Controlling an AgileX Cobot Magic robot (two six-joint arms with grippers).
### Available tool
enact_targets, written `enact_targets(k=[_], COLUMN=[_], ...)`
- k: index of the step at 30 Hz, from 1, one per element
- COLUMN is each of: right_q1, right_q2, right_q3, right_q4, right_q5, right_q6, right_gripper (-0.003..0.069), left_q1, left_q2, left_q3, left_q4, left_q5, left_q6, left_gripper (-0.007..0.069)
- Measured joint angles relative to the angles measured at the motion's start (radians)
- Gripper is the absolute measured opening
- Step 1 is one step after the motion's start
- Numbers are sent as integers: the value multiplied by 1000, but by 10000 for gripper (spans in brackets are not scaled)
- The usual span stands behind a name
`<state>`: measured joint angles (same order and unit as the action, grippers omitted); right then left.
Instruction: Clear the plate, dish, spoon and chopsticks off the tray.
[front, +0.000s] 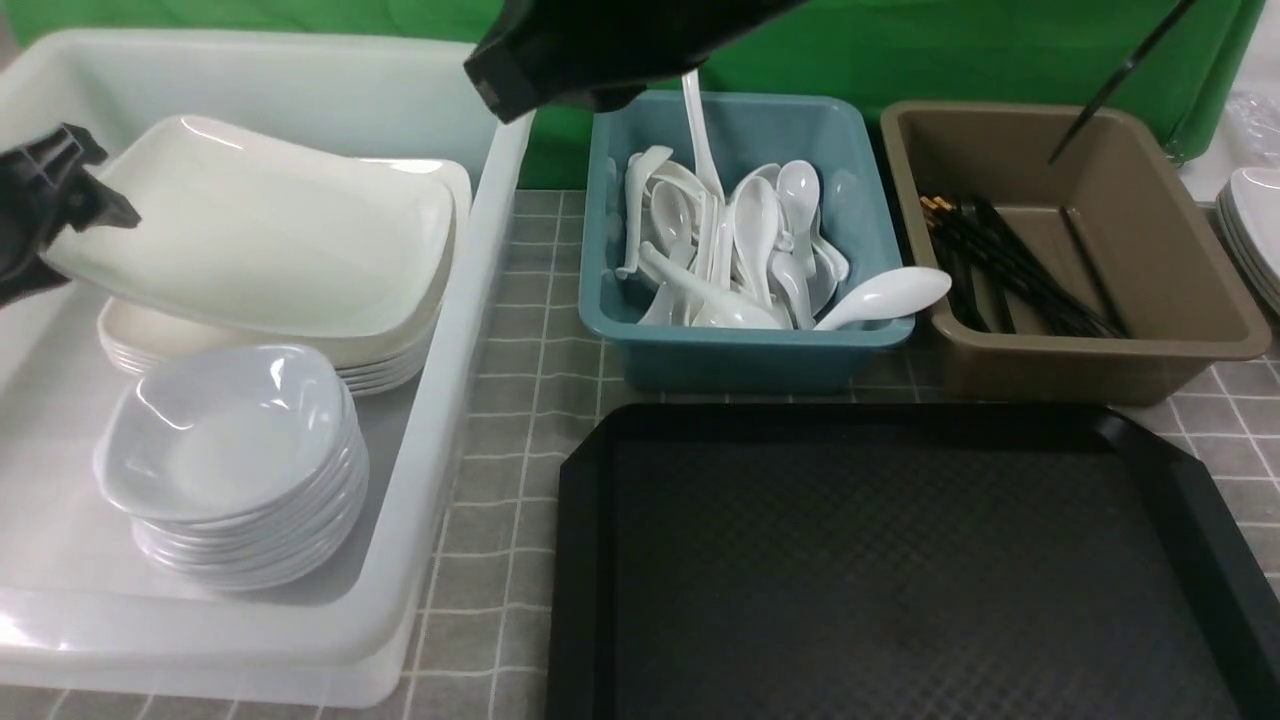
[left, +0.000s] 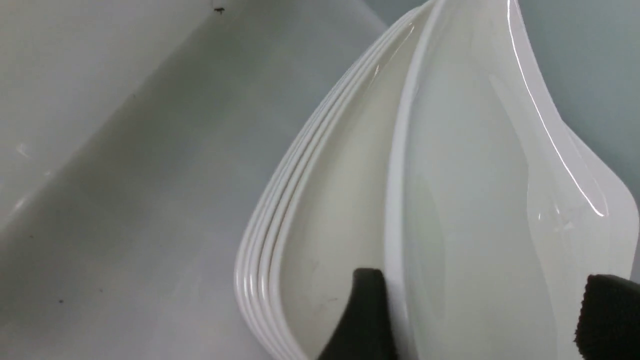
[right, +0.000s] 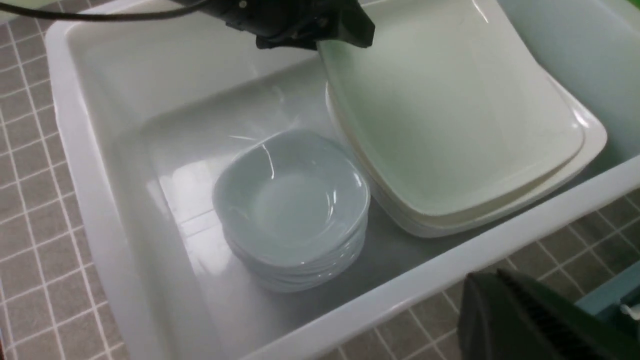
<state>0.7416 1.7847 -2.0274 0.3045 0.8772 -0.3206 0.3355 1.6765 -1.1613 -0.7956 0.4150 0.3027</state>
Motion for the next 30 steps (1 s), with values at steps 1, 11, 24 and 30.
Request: enact_targets(k=[1,11,24,30], right_q1=[0,0,0,0], right_q2=[-7,-121,-531,-790], right_q3=[0,-2,-9,38], right_q4=[-2,-19,-583,-704], right_q5=[7,55,284,290], right_q6=[3,68,351,430], right_gripper=[25,27,25,25], left_q1=[4,15,-330,-606], left_q2=[-14,-115,-387,-574], left_q3=[-3,-48,-140,-137], left_q4=[14,142,137,267], left_q5=[3,115,304,334], left_q6=[-3,-27,96,108], left_gripper=[539,531,22,0])
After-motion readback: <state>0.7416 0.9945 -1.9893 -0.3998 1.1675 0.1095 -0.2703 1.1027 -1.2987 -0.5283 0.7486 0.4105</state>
